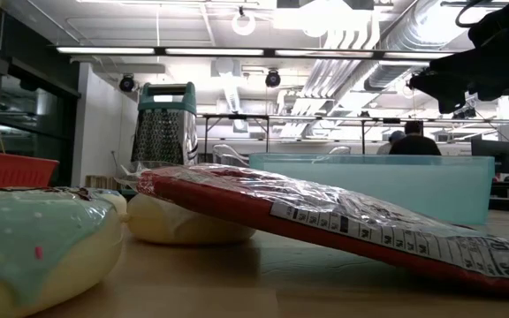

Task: Pick & Place Food Item
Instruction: Put the top red food coloring bottle into the red bin

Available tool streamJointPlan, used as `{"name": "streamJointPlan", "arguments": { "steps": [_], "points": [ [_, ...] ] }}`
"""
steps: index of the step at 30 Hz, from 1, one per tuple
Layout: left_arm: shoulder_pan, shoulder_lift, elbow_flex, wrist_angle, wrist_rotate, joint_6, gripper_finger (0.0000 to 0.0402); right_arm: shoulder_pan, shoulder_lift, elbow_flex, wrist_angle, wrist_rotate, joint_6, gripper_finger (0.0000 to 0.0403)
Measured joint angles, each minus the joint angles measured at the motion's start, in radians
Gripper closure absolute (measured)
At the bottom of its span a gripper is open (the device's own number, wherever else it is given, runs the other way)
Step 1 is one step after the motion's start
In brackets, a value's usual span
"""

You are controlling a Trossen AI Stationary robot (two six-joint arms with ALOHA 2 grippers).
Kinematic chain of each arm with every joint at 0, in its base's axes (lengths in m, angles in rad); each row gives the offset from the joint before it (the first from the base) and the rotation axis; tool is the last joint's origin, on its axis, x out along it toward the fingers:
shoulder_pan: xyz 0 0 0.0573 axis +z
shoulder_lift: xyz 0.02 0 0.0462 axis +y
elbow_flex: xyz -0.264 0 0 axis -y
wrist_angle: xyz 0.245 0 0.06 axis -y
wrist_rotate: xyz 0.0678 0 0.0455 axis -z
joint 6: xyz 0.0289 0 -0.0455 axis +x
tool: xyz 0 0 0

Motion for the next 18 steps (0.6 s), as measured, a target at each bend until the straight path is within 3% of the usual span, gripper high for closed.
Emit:
{"name": "streamJointPlan", "arguments": {
  "steps": [5,18],
  "points": [
    [0.001,0.020,-0.001,-0.026,-0.009,-0.070,0.0280,0.000,0.000,0.000,0.000,0.000,0.000,0.0180],
    [0.001,0.082,-0.002,0.018,-0.008,-0.075,0.0280,0.000,0.000,0.000,0.000,0.000,0.000,0.0180]
  ]
}}
